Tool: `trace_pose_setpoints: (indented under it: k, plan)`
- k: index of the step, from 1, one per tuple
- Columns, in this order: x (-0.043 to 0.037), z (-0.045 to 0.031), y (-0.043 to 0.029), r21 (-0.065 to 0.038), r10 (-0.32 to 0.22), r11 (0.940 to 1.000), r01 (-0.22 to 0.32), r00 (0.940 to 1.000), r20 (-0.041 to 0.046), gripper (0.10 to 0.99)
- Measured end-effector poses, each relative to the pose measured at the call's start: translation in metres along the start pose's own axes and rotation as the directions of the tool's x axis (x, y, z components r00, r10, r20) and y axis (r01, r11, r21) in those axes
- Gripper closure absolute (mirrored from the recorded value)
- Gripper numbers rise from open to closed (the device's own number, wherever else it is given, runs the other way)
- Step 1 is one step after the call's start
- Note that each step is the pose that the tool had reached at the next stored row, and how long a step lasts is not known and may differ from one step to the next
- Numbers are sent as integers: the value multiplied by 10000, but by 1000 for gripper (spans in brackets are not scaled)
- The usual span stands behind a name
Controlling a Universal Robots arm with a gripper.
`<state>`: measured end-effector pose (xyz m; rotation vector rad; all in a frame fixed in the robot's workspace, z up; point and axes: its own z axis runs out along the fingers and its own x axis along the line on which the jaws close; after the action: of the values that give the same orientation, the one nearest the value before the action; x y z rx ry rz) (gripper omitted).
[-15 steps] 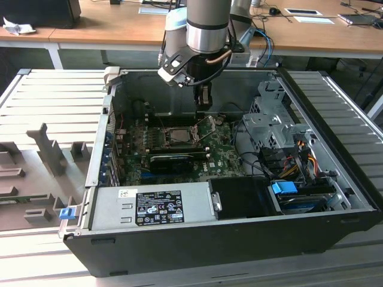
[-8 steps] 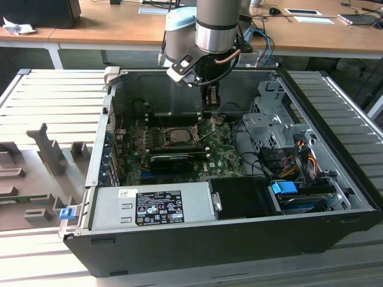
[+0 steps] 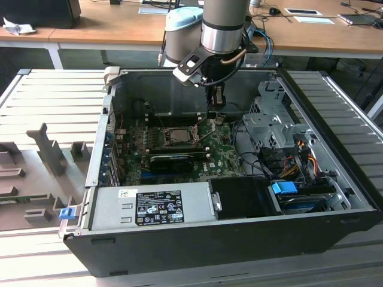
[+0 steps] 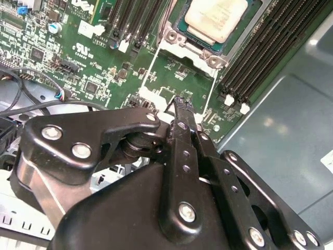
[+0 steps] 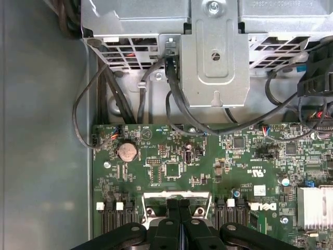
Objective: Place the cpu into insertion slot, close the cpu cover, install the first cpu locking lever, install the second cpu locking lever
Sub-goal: 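Close the cpu cover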
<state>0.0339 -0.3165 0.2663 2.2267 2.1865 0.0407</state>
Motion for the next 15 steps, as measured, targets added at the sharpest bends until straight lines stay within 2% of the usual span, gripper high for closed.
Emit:
trace_pose_setpoints:
  k: [9, 12, 15]
  plan:
    - [1, 13, 51, 0, 0, 10000, 0, 10000, -1, 980]
    - [2, 23, 105, -1, 0, 10000, 0, 10000, -3, 980]
    - [4, 43, 210, -1, -33, 10000, 33, 10000, -3, 980]
